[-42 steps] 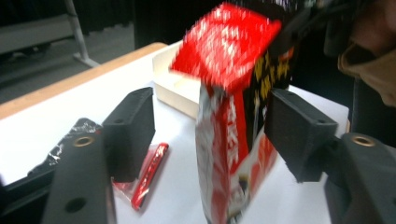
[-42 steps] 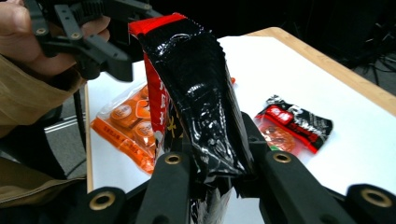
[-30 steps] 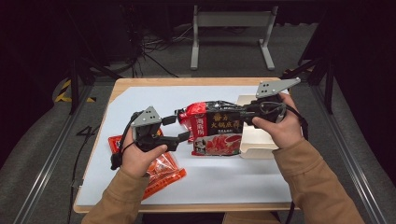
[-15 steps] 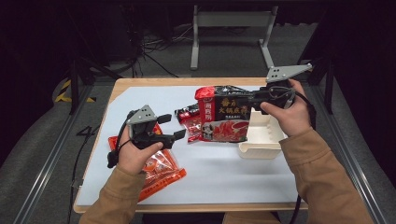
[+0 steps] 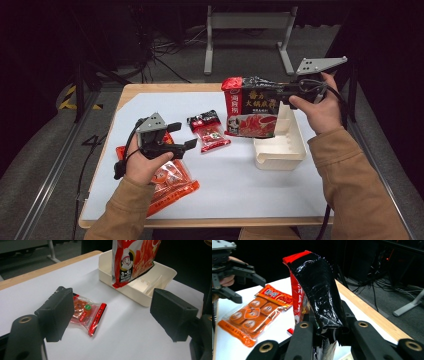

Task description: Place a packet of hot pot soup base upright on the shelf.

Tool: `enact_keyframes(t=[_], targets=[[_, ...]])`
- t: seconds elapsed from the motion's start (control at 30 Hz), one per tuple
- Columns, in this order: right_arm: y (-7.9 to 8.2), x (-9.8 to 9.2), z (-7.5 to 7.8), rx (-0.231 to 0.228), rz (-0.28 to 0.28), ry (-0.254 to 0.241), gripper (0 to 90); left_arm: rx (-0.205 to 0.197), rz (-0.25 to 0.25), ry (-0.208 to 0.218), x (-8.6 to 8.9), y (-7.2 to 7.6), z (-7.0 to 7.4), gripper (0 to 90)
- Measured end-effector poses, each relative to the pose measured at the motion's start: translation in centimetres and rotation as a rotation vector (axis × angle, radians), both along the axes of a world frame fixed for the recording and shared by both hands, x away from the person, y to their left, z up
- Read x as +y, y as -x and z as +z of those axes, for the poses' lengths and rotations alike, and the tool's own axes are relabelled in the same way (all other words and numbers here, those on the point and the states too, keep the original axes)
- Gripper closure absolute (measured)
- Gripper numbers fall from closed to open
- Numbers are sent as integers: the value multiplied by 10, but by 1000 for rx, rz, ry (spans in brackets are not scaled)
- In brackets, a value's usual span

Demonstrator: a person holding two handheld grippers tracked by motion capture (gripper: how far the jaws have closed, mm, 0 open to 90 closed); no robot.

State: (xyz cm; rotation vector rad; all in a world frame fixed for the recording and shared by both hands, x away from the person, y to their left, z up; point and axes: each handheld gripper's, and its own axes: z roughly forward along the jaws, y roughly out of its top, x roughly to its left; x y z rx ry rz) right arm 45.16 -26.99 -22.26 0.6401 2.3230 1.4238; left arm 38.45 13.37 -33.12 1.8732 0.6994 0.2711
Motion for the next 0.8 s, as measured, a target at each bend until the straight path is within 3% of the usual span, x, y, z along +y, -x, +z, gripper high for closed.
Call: enact_keyframes(t=[0.5,0.8], targets=[[-20,-21,2,-32,-59,13,779,4,5,-21,0,0,-2,194],[-32,-31,3,-73,-79,54,778,4,9,-27,0,-2,-4,191]])
